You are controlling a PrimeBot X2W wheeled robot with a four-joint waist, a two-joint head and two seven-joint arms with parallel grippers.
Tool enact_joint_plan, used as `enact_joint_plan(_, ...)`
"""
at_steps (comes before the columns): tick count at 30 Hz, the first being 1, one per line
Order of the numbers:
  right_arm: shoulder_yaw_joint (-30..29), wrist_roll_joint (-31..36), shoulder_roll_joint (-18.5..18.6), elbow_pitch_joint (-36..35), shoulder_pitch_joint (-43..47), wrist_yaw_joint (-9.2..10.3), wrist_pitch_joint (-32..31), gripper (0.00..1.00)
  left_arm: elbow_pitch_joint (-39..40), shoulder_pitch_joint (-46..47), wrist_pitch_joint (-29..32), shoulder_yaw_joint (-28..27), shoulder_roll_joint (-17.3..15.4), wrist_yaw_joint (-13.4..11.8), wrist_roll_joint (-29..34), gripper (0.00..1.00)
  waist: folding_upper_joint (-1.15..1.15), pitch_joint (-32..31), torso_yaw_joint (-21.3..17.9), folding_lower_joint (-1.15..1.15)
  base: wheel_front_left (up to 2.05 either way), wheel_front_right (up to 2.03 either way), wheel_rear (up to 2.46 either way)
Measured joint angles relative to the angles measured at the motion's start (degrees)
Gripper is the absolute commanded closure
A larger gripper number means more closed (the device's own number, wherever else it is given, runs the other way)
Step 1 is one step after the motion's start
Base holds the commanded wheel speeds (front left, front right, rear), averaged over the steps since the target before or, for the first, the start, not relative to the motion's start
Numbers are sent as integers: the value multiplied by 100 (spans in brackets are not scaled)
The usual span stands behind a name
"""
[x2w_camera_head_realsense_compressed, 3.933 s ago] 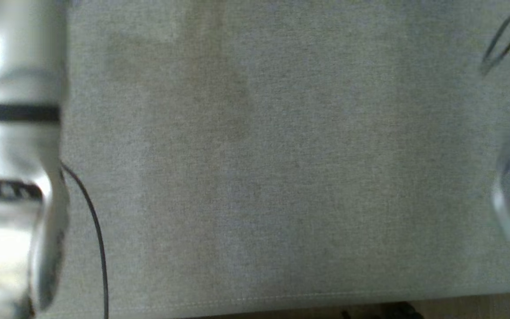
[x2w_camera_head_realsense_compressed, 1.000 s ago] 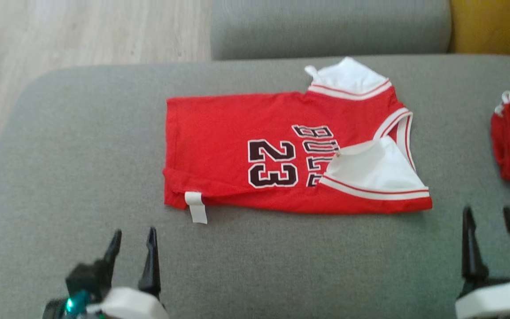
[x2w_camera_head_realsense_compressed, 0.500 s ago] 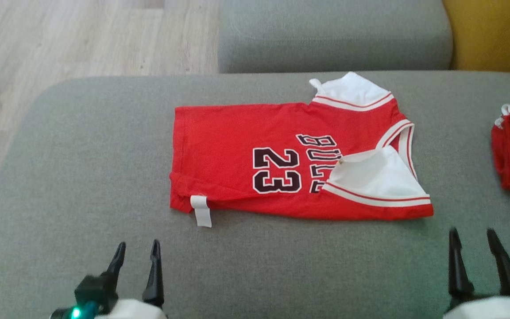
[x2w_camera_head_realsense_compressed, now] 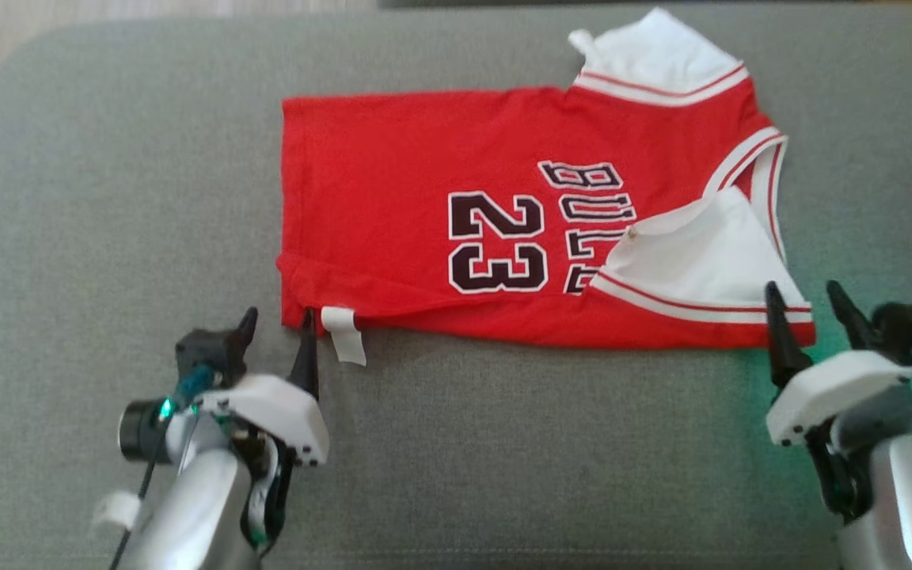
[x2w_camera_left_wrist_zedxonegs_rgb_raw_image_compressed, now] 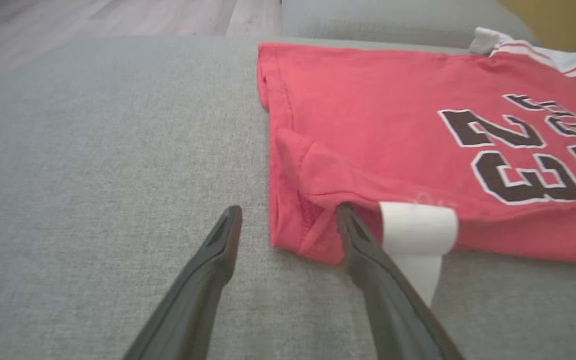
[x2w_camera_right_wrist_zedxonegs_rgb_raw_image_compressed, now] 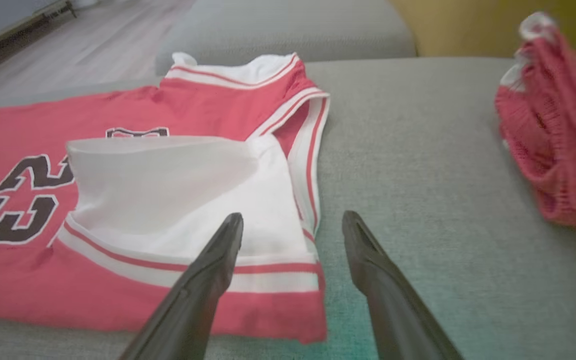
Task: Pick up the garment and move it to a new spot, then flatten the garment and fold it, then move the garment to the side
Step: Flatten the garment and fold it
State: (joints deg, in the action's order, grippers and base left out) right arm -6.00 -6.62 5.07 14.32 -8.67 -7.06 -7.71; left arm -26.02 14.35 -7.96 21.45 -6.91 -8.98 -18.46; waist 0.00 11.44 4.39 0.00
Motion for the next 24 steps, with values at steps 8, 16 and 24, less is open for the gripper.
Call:
enact_joint_plan(8,208,-174,35,381,-154,0,-565,0,-595,354,337,38,21,187,-87,0,0,228,-82,0,0,0,0)
enact_joint_plan(16,389,-356,56,304,-155,0,-927,0,-620,439,392,19,-43,186,-140,0,0,267,-211,0,0,0,0)
enact_joint_plan(24,510,-513,152,176,-188,0,-1334,0,-636,661,677,-7,-30,197,-331,0,0,350,-231,0,0,0,0)
